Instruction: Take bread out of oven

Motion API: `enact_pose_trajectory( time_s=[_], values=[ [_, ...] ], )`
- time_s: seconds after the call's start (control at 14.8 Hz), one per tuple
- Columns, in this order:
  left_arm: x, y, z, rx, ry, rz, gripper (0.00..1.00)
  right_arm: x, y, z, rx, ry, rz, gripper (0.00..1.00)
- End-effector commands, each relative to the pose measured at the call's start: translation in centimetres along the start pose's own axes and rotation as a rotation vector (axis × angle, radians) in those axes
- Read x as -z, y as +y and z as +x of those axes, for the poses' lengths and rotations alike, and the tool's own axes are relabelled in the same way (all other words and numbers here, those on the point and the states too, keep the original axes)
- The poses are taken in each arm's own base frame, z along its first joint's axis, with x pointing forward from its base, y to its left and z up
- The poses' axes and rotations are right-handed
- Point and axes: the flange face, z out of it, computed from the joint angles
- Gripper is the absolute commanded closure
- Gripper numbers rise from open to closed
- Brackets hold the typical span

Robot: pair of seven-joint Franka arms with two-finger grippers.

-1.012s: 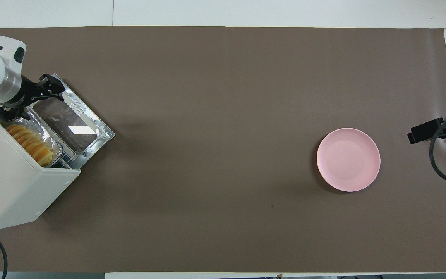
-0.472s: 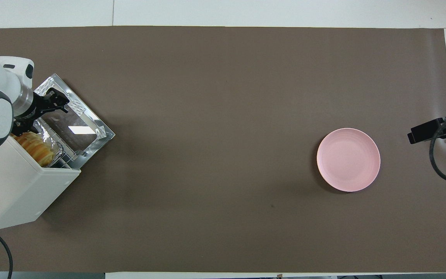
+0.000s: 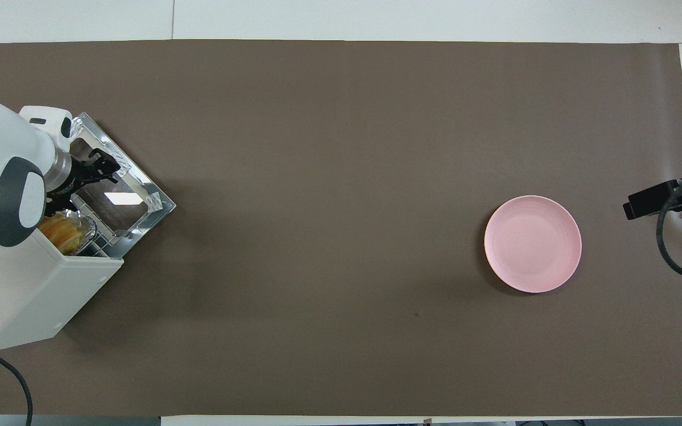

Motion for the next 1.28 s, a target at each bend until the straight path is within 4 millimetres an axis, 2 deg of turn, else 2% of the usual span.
enact_pose_trajectory(
  time_s=[0.0,0.13,0.34,0.47,0.54,0.67,0.81,0.88,1.08,1.21],
  values=[
    [-0.1,-1.0,-0.8,0.007,0.023,-0.002,0.64,-0.2,0.2,-0.2,0.015,-0.009,0.014,0.00],
    [0.0,-1.0,-0.8,0.008,0.023,-0.002,0.99,-0.2,0.3,-0.2,0.014,-0.009,0.015,0.00],
    [0.6,0.0,-1.0,-0.006,0.032,-0.008,1.00,-0.2,0.3,-0.2,0.014,-0.009,0.015,0.00],
    [1.7,1.4,-0.9,-0.015,0.044,-0.028,1.00,-0.2,0.3,-0.2,0.014,-0.009,0.015,0.00],
    [2.9,3.0,-1.7,-0.041,0.060,-0.046,1.00,-0.2,0.3,-0.2,0.014,-0.009,0.015,0.00],
    [4.7,8.0,-3.1,-0.086,0.068,-0.108,1.00,-0.2,0.2,-0.2,0.015,-0.009,0.014,0.00],
    [8.5,14.6,-6.8,-0.174,0.092,-0.190,1.00,-0.2,0.3,-0.2,0.014,-0.009,0.015,0.00],
    [9.6,17.2,-9.5,-0.224,0.080,-0.200,1.00,-0.2,0.3,-0.2,0.014,-0.009,0.015,0.00],
    [10.2,22.4,-18.6,-0.389,0.068,-0.194,1.00,-0.2,0.2,-0.2,0.015,-0.009,0.014,0.00],
    [9.8,24.1,-21.8,-0.479,0.069,-0.191,1.00,-0.2,0.2,-0.2,0.015,-0.009,0.014,0.00]
  ],
)
